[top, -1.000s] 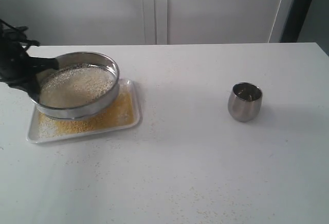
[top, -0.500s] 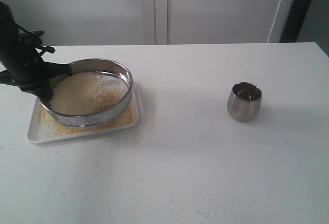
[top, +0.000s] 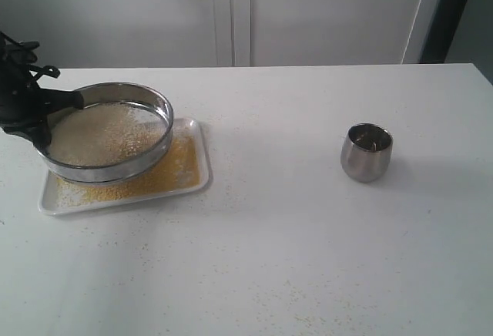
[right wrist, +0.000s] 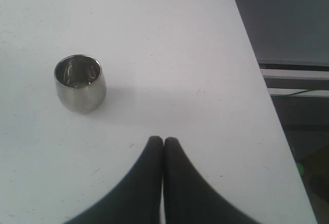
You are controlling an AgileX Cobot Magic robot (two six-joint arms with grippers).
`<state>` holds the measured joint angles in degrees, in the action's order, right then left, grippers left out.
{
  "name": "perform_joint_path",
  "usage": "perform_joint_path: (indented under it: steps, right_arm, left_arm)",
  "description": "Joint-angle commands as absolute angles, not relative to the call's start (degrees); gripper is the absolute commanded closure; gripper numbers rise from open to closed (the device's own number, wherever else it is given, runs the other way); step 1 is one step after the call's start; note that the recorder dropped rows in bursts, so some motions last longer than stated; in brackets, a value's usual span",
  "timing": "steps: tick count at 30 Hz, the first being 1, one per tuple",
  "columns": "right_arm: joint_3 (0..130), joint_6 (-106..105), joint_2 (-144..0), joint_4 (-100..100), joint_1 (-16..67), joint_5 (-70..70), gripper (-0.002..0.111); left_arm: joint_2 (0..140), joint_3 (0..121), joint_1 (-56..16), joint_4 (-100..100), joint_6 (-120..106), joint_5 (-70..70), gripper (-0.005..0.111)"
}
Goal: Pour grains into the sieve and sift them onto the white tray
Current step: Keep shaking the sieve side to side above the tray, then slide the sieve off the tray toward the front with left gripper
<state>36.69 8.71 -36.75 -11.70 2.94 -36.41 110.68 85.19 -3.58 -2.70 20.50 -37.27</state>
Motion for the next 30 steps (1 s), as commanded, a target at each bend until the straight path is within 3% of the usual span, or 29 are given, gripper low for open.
perform_joint_path:
  steps: [1,30]
  right_arm:
    - [36.5,8.9,-36.7,-11.6,2.6,-36.0,0.108]
    - [36.5,8.9,-36.7,-11.6,2.6,-36.0,0.108]
  left_arm:
    - [109.6,85.3,-3.1,-1.8,21.9,-37.7,0.107]
    - [104.7,85.3,-3.6,-2.2,19.4,-41.6,0.107]
